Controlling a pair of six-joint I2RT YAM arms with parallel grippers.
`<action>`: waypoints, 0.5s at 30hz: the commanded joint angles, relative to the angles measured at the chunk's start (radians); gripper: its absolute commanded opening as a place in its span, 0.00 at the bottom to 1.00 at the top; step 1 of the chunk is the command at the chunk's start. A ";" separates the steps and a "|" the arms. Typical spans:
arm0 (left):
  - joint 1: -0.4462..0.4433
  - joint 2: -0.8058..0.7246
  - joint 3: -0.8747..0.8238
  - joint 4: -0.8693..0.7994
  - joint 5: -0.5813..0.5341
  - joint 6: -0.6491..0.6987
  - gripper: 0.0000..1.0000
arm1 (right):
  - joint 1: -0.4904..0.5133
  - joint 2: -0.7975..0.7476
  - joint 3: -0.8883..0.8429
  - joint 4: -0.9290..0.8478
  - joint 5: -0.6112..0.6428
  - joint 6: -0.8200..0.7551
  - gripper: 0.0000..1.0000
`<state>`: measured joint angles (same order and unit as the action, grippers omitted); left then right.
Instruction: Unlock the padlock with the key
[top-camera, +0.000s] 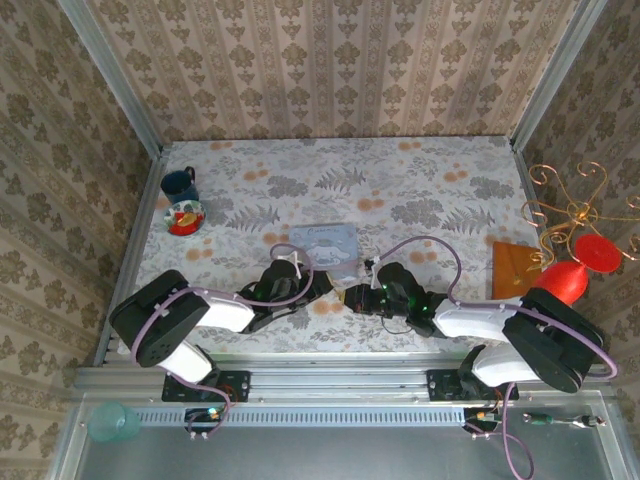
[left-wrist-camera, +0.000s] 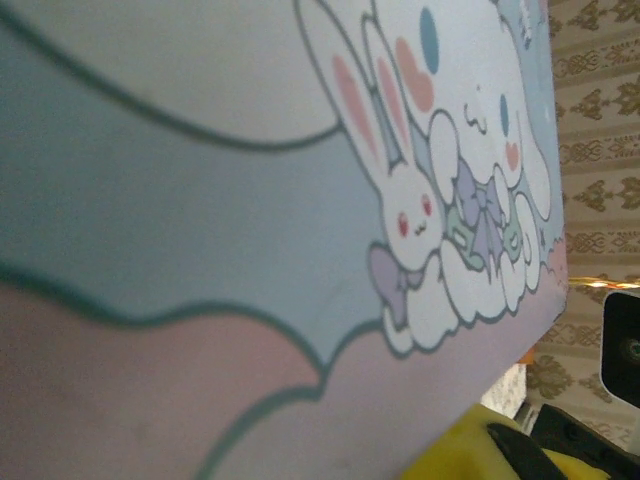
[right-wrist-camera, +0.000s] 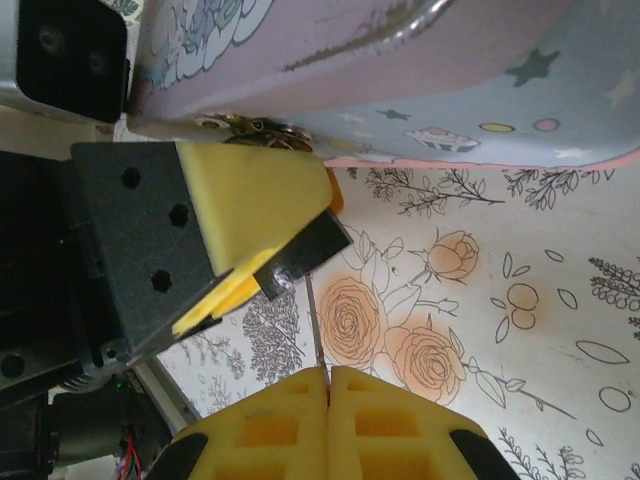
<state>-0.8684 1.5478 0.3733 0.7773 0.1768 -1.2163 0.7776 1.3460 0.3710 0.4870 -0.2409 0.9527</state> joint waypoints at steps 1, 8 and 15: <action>-0.020 0.029 0.001 0.133 0.031 -0.083 0.02 | -0.016 0.006 -0.013 0.053 -0.040 0.019 0.00; -0.027 0.099 -0.008 0.224 0.037 -0.136 0.01 | -0.044 -0.040 -0.012 -0.066 -0.067 0.012 0.00; -0.030 0.113 0.004 0.241 0.044 -0.153 0.01 | -0.074 -0.010 -0.052 0.016 -0.127 0.053 0.00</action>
<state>-0.8852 1.6493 0.3733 0.9760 0.1795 -1.3132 0.7116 1.3243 0.3424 0.4835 -0.3237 0.9802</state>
